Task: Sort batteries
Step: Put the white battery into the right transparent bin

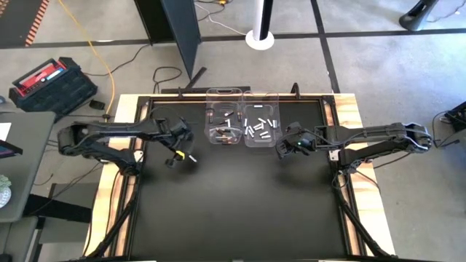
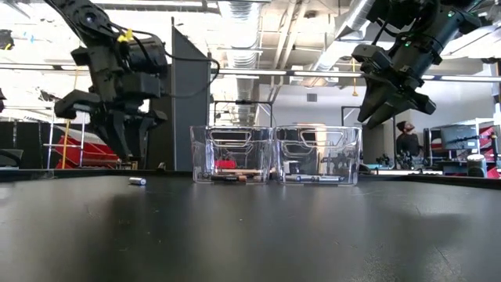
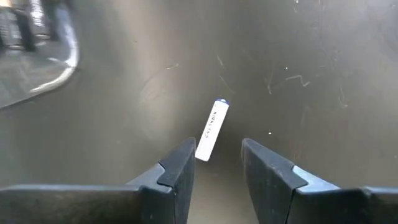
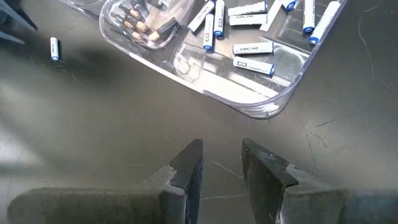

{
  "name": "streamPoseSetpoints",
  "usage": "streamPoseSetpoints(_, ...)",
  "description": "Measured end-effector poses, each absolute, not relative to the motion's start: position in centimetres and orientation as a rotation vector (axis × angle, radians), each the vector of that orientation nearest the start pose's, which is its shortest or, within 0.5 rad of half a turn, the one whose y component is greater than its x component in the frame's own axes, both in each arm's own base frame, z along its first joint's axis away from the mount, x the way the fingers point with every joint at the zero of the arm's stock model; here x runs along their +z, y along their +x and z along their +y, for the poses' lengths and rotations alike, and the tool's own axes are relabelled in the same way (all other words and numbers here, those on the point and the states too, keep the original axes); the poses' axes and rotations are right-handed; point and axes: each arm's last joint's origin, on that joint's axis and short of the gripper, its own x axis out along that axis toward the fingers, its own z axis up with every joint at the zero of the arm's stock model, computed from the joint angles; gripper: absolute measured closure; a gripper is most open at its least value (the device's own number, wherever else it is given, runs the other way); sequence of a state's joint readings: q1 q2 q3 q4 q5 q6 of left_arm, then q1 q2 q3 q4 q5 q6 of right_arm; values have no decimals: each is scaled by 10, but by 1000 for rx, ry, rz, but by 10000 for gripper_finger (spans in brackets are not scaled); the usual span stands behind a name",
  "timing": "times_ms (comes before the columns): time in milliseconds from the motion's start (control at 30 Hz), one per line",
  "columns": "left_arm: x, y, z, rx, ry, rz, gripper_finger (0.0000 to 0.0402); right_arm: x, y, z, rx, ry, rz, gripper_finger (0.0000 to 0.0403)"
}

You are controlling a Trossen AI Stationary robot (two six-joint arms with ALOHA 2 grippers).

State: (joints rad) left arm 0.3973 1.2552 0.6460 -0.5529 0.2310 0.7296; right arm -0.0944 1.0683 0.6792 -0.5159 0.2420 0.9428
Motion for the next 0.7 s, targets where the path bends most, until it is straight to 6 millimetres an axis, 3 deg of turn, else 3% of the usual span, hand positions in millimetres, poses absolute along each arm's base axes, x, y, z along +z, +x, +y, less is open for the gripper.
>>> streamPoseSetpoints(533,128,221,79,-362,277,1198,276,222,200,-26,-712,802,686,276)
streamPoseSetpoints(700,124,221,78,-358,248,1223,276,222,200,-26,-711,802,686,276)
